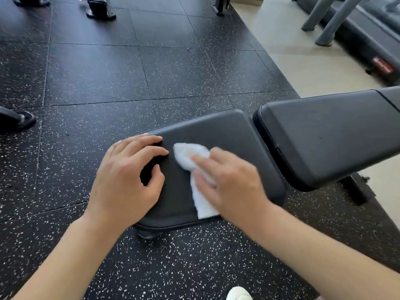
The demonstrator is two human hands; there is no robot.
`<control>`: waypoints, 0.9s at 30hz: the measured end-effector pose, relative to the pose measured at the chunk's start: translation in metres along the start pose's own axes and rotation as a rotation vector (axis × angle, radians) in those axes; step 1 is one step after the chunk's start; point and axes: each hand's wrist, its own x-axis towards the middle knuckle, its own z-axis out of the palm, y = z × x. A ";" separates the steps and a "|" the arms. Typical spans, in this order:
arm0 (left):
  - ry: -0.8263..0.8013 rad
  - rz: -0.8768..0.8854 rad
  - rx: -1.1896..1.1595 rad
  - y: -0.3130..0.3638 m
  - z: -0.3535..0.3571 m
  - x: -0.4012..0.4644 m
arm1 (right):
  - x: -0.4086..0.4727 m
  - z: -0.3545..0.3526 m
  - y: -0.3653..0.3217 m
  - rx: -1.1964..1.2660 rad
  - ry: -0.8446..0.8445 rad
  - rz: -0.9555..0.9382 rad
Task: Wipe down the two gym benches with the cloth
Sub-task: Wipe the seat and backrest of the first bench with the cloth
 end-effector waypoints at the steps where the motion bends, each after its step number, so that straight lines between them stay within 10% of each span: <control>1: 0.024 -0.013 -0.009 -0.001 0.001 -0.001 | 0.000 0.002 -0.009 0.028 -0.012 -0.058; 9: 0.087 -0.073 -0.034 -0.008 -0.006 -0.011 | 0.088 0.016 0.064 -0.067 0.025 0.283; 22: 0.086 -0.211 -0.026 -0.044 -0.042 -0.037 | 0.029 0.022 -0.070 0.126 -0.076 -0.304; 27: 0.065 -0.170 -0.029 -0.039 -0.044 -0.038 | 0.064 0.018 -0.016 -0.002 -0.024 -0.050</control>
